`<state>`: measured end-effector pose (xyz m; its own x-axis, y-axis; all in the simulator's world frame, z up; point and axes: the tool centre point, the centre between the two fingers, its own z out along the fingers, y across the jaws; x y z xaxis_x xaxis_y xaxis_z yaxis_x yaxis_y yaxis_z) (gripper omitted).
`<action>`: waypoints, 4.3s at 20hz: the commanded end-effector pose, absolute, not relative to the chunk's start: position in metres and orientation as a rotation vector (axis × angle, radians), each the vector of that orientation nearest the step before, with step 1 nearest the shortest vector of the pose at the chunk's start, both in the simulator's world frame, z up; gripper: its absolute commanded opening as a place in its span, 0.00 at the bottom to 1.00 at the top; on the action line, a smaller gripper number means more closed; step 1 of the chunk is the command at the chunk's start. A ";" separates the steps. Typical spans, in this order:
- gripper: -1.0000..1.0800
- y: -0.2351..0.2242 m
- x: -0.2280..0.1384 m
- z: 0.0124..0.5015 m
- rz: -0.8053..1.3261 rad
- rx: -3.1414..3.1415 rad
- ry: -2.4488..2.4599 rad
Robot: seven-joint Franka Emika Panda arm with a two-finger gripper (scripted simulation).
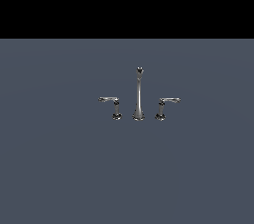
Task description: Turn on the faucet by rotating a designated handle.
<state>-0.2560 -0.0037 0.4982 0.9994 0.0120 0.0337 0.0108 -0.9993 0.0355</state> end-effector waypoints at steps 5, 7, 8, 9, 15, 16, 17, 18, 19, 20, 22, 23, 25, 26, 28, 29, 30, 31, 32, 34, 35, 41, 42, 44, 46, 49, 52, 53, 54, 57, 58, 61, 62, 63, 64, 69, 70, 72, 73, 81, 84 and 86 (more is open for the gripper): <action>0.00 -0.002 -0.255 0.496 0.052 3.106 0.004; 0.00 0.000 -0.254 0.493 0.052 3.106 -0.012; 0.00 0.001 -0.253 0.491 0.052 3.106 -0.023; 0.00 0.003 -0.253 0.489 0.052 3.106 -0.036; 0.00 0.015 -0.245 0.471 0.049 3.105 -0.147; 0.00 0.018 -0.243 0.467 0.049 3.104 -0.171; 0.00 0.021 -0.241 0.462 0.048 3.102 -0.197; 0.00 0.024 -0.239 0.458 0.048 3.101 -0.225; 0.00 0.027 -0.237 0.453 0.047 3.099 -0.255; 0.00 0.030 -0.234 0.447 0.047 3.097 -0.286; 0.00 0.037 -0.228 0.436 0.045 3.091 -0.353; 0.00 0.041 -0.225 0.430 0.044 3.088 -0.386; 0.00 0.048 -0.219 0.419 0.043 3.080 -0.454; 0.00 0.051 -0.216 0.414 0.042 3.075 -0.487; 0.00 0.058 -0.209 0.402 0.041 3.065 -0.554; 0.00 0.061 -0.205 0.396 0.040 3.059 -0.588; 0.00 0.064 -0.202 0.391 0.039 3.053 -0.621; 0.00 0.067 -0.198 0.385 0.038 3.047 -0.655; 0.00 0.070 -0.194 0.379 0.038 3.040 -0.688; 0.00 0.075 -0.186 0.368 0.036 3.026 -0.755; 0.00 0.078 -0.183 0.362 0.035 3.018 -0.788; 0.00 0.092 -0.158 0.329 0.030 2.966 -0.982; 0.00 0.095 -0.153 0.323 0.029 2.956 -1.013; 0.00 0.098 -0.145 0.313 0.027 2.936 -1.075; 0.00 0.102 -0.136 0.302 0.026 2.915 -1.136; 0.00 0.106 -0.123 0.286 0.023 2.882 -1.224; 0.00 0.110 -0.110 0.271 0.021 2.847 -1.309; 0.00 0.111 -0.106 0.266 0.020 2.835 -1.336; 0.00 0.111 -0.102 0.262 0.019 2.822 -1.363; 0.00 0.113 -0.089 0.247 0.017 2.785 -1.442; 0.00 0.114 -0.085 0.243 0.016 2.772 -1.468; 0.00 0.115 -0.073 0.228 0.014 2.732 -1.543; 0.00 0.115 -0.068 0.224 0.014 2.718 -1.568; 0.00 0.115 -0.064 0.219 0.013 2.704 -1.593; 0.00 0.115 -0.060 0.214 0.013 2.690 -1.618; 0.00 0.113 -0.039 0.190 0.011 2.611 -1.742; 0.00 0.113 -0.034 0.185 0.010 2.594 -1.768; 0.00 0.111 -0.025 0.175 0.010 2.557 -1.820; 0.00 0.110 -0.020 0.169 0.009 2.538 -1.847; 0.00 0.098 0.018 0.125 0.007 2.369 -2.058; 0.00 0.093 0.030 0.112 0.006 2.311 -2.122; 0.00 0.090 0.036 0.104 0.005 2.278 -2.159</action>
<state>0.0308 0.0923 0.1101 0.0796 -0.9968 0.0047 -0.9968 -0.0796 0.0009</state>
